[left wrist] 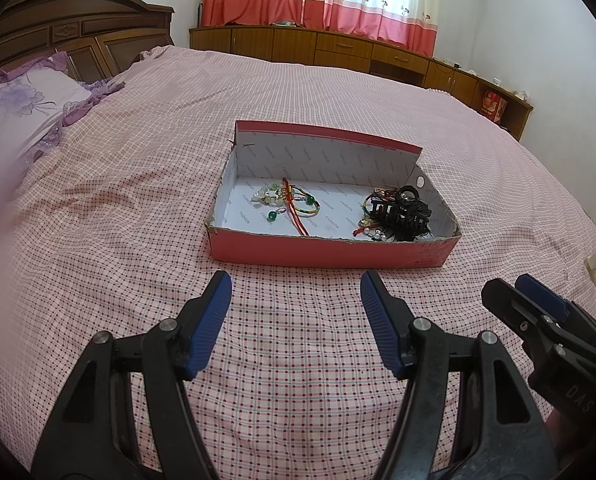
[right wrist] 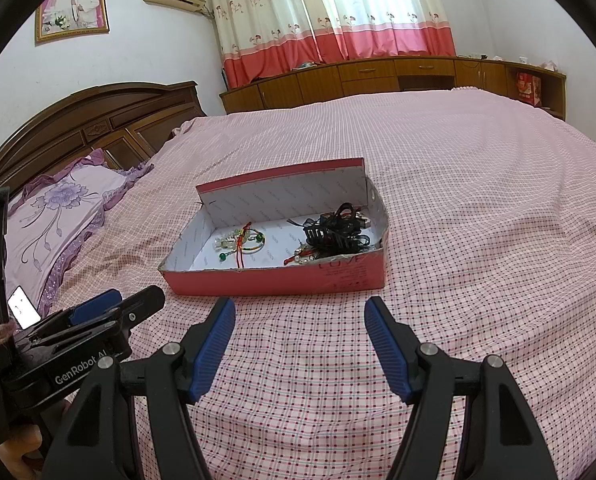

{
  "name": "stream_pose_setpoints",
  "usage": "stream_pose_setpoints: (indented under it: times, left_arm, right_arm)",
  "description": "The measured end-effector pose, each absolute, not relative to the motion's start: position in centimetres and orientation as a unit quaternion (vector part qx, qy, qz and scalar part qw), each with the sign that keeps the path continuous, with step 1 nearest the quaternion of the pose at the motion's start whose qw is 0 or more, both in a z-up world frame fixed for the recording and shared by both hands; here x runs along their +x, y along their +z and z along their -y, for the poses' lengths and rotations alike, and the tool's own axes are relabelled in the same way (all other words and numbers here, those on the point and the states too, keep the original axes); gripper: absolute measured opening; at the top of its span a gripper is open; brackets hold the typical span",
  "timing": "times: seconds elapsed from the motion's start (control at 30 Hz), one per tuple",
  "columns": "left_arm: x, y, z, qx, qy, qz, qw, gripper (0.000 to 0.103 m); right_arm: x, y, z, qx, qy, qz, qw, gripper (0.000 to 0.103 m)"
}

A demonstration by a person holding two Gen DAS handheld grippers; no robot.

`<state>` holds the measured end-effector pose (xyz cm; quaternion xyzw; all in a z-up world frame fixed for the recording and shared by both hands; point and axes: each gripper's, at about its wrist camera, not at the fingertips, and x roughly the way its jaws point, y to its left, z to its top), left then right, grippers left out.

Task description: Organize jewelry

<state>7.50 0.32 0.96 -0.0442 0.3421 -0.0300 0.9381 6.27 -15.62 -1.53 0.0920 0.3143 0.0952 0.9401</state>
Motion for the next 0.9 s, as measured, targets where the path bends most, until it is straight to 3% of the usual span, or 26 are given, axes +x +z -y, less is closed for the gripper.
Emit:
stream_pose_setpoints:
  times: [0.9]
  left_arm:
    - [7.83, 0.34, -0.13, -0.043, -0.031, -0.349, 0.936, 0.059]
  right_arm:
    - [6.42, -2.25, 15.57, 0.092, 0.096, -0.319, 0.938, 0.070]
